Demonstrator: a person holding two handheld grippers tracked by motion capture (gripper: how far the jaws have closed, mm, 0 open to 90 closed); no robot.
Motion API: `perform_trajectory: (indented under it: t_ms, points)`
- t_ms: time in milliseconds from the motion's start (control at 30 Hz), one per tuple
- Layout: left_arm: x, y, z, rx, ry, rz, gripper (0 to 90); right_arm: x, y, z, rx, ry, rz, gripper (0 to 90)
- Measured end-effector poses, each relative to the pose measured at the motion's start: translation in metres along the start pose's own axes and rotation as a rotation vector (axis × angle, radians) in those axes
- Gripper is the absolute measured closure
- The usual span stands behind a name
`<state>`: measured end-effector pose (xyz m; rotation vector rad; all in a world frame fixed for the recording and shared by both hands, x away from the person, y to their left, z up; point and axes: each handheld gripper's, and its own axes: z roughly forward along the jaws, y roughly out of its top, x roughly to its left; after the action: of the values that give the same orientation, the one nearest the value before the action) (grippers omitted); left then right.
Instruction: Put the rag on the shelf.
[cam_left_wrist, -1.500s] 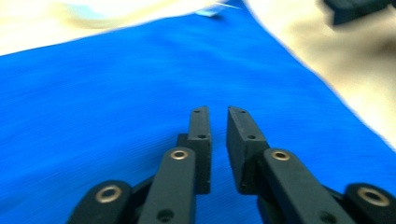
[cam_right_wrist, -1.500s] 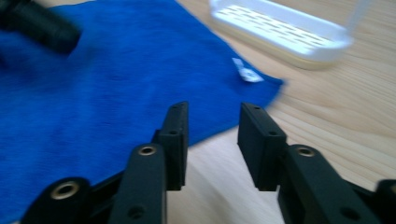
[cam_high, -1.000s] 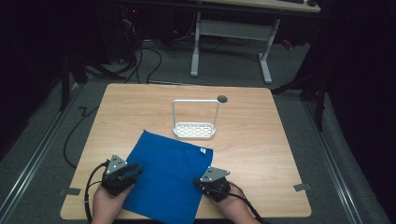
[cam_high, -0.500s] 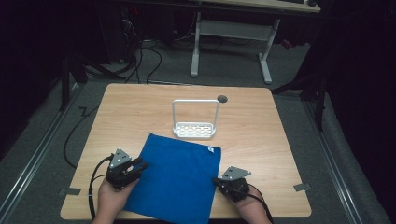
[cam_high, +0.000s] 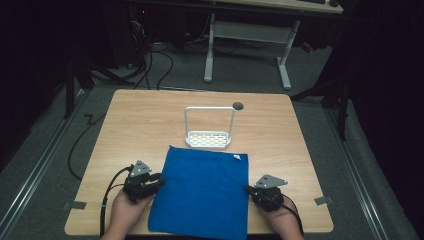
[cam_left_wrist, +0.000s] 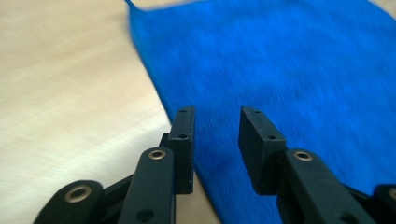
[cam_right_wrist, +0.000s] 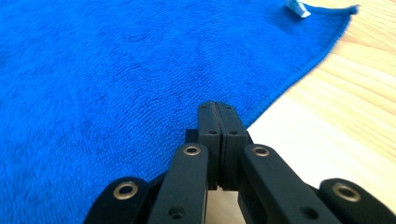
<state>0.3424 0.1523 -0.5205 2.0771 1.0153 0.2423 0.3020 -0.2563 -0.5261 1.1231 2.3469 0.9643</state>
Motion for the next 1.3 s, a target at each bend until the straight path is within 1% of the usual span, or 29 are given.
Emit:
perform_trajectory:
  t_ms: [33,67,133,167,200,267,433,533,567,667,700,733,767,800,833,867,900,933,967,1000,1033,1067,1100,1133,1167,1200,1233,1267,1300]
  points:
    - [-0.012,-0.004,0.004,0.033,-0.019,0.042,67.9,-0.005,-0.001,0.0,-0.004,-0.011,0.009,90.0]
    - [-0.012,-0.004,0.004,0.033,-0.019,0.042,68.0,-0.005,-0.001,0.0,-0.004,-0.011,0.009,90.0]
    - [-0.023,-0.005,0.006,0.053,-0.025,0.087,67.9,-0.011,-0.001,0.001,-0.008,-0.014,0.022,90.0]
    - [-0.03,-0.007,0.006,0.058,-0.013,0.108,68.0,-0.013,0.0,0.001,-0.008,-0.017,0.024,90.0]
    - [-0.03,-0.007,0.006,0.058,-0.013,0.108,68.1,-0.013,0.0,0.001,-0.008,-0.017,0.024,90.0]
    - [-0.038,-0.011,0.004,0.054,-0.013,0.113,68.5,-0.017,0.001,0.003,-0.012,-0.025,0.026,90.0]
    - [-0.049,-0.017,-0.001,0.062,-0.007,0.153,68.7,-0.022,0.002,0.004,-0.01,-0.024,0.039,90.0]
    - [-0.049,-0.017,-0.001,0.065,-0.011,0.149,68.6,-0.022,0.002,0.004,-0.011,-0.024,0.04,90.0]
    - [-0.046,-0.017,-0.002,0.066,-0.025,0.132,68.8,-0.021,0.001,0.004,-0.011,-0.028,0.041,90.0]
    - [-0.043,-0.015,-0.003,0.051,-0.03,0.118,68.9,-0.019,0.0,0.003,-0.013,-0.03,0.041,90.0]
    - [-0.039,-0.012,-0.008,0.0,-0.019,0.114,68.8,-0.016,0.0,0.001,-0.014,-0.043,0.029,90.0]
    - [-0.039,-0.012,-0.008,0.0,-0.019,0.114,68.5,-0.016,0.0,0.001,-0.014,-0.043,0.029,90.0]
    - [-0.035,-0.009,-0.009,-0.027,-0.005,0.106,67.8,-0.014,0.002,-0.003,-0.05,-0.068,0.027,90.0]
    - [-0.031,-0.005,-0.01,-0.045,0.001,0.089,67.8,-0.014,0.002,-0.003,-0.05,-0.068,0.027,90.0]
    - [-0.021,0.004,-0.006,-0.074,0.025,0.048,67.2,-0.015,0.005,-0.009,-0.097,-0.082,0.041,89.2]
    - [-0.021,0.004,-0.006,-0.074,0.025,0.048,66.3,-0.015,0.005,-0.009,-0.097,-0.082,0.041,89.2]
    - [-0.014,0.013,0.001,-0.072,0.058,0.042,66.0,-0.016,0.005,-0.011,-0.114,-0.088,0.047,87.9]
    - [-0.014,0.013,0.001,-0.072,0.058,0.042,65.9,-0.016,0.005,-0.011,-0.114,-0.088,0.047,87.9]
    - [-0.01,0.022,0.009,-0.067,0.079,0.039,65.5,-0.019,0.003,-0.011,-0.113,-0.09,0.057,84.5]
    - [-0.01,0.022,0.009,-0.067,0.079,0.039,65.3,-0.019,0.003,-0.011,-0.113,-0.09,0.057,84.5]
    - [-0.005,0.029,0.018,-0.065,0.106,0.031,65.3,-0.022,0.001,-0.01,-0.114,-0.096,0.071,81.6]
    - [-0.005,0.029,0.018,-0.065,0.106,0.031,65.3,-0.022,0.001,-0.01,-0.114,-0.096,0.071,81.6]
    - [-0.002,0.033,0.023,-0.064,0.113,0.029,65.3,-0.024,-0.001,-0.011,-0.117,-0.097,0.089,80.7]
    - [0.003,0.041,0.031,-0.065,0.138,0.026,65.2,-0.024,-0.001,-0.011,-0.122,-0.096,0.096,80.2]
    - [0.007,0.044,0.034,-0.07,0.15,0.023,65.2,-0.025,-0.001,-0.012,-0.125,-0.099,0.097,80.1]
    - [0.007,0.044,0.034,-0.07,0.15,0.023,65.3,-0.025,-0.001,-0.012,-0.125,-0.099,0.097,80.1]
    - [0.014,0.051,0.039,-0.08,0.161,0.005,65.3,-0.025,0.0,-0.012,-0.132,-0.098,0.097,80.1]
    - [0.014,0.051,0.039,-0.08,0.161,0.005,65.4,-0.025,0.0,-0.012,-0.132,-0.098,0.097,80.1]
    - [0.021,0.057,0.045,-0.075,0.175,-0.005,65.4,-0.024,0.0,-0.012,-0.134,-0.098,0.101,80.2]
